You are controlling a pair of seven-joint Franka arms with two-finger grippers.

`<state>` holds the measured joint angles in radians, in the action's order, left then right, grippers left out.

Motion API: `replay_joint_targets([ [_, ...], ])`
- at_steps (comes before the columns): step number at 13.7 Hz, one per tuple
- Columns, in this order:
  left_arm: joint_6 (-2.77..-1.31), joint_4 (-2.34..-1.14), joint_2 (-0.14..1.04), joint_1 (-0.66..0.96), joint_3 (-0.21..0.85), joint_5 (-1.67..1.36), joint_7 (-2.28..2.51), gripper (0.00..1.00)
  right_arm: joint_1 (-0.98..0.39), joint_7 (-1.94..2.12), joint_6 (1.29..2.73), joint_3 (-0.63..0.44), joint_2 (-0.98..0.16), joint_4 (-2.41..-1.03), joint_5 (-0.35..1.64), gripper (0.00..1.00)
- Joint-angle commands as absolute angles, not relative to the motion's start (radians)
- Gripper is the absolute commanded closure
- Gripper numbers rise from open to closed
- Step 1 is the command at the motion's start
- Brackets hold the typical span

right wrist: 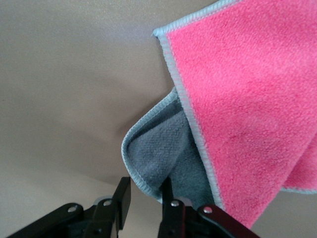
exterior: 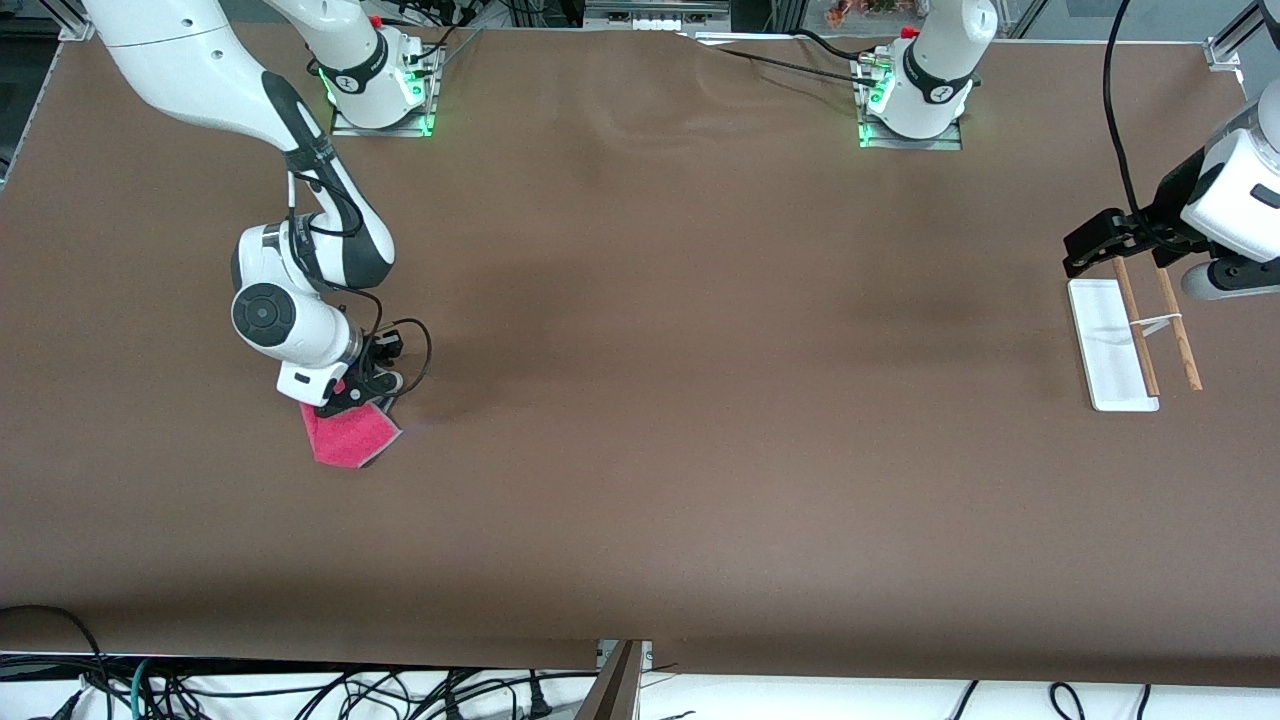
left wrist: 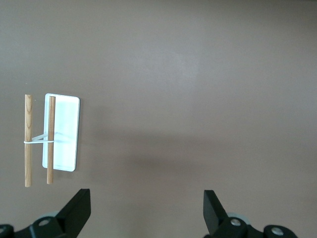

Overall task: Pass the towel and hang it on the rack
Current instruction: 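Lift the pink towel with the right gripper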

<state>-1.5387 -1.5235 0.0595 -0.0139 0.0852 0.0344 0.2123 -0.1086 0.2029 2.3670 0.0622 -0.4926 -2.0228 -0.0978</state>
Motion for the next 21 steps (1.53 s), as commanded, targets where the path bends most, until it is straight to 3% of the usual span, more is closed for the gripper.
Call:
replay_joint_targets([
  [1, -1.514, -1.502, 0.067, -0.006, 0.086, 0.015, 0.198, 0.00, -0.097, 0.215, 2.387, 0.071, -0.485, -2.043, -0.103, 0.88],
  [4, -1.514, -1.502, 0.067, -0.005, 0.090, 0.014, 0.198, 0.00, -0.097, 0.213, 2.385, 0.071, -0.485, -2.037, -0.103, 1.00],
  [10, -1.513, -1.502, 0.067, -0.012, 0.100, 0.026, 0.198, 0.00, -0.100, 0.207, 2.347, 0.078, -0.462, -1.970, -0.101, 1.00],
  [17, -1.491, -1.497, 0.066, -0.003, 0.104, 0.014, 0.199, 0.00, -0.109, 0.207, 2.015, 0.080, -0.456, -1.640, 0.000, 1.00],
  [21, -1.491, -1.496, 0.067, -0.005, 0.104, 0.015, 0.198, 0.00, -0.121, 0.203, 1.916, 0.081, -0.457, -1.528, 0.060, 1.00],
])
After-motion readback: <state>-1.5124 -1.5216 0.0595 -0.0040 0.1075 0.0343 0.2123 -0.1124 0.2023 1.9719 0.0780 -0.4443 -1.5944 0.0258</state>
